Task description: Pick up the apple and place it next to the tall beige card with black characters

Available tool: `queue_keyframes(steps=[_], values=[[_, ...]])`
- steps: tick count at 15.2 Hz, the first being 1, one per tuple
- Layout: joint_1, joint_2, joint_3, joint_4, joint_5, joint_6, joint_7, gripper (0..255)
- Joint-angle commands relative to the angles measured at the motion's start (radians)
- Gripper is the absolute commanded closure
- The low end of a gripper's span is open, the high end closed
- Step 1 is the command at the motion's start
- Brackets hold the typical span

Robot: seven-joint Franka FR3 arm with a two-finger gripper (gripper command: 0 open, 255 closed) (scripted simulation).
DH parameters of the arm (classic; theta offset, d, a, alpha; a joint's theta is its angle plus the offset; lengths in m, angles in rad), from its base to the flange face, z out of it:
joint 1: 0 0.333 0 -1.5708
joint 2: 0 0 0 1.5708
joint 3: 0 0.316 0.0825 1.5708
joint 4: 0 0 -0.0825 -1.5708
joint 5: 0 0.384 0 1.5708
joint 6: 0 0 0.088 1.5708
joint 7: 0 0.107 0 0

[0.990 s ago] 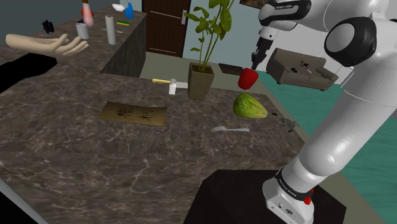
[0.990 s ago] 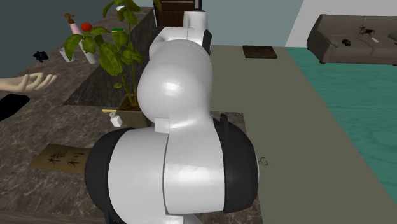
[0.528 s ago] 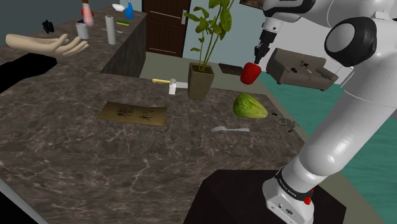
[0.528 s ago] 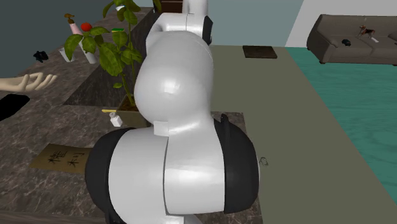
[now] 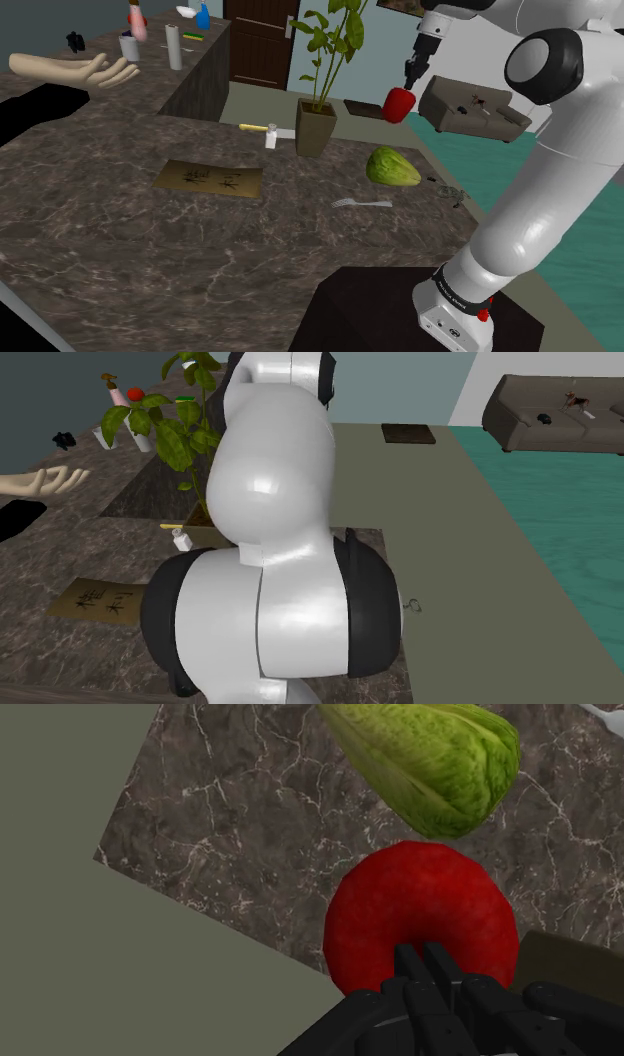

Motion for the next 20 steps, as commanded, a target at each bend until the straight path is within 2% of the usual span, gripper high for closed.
queue_keyframes(steps=[1, 2, 6, 11, 20], values=[[-0.004, 0.009, -0.002, 0.043, 0.004, -0.035, -0.002, 255], [-0.006, 0.013, -0.002, 0.056, 0.005, -0.045, -0.003, 255], [0.067, -0.118, 0.037, -0.101, -0.045, -0.004, 0.100, 255], [0.134, -0.250, 0.101, -0.251, -0.083, 0.026, 0.231, 255], [0.224, -0.412, 0.237, -0.427, -0.092, 0.050, 0.461, 255]])
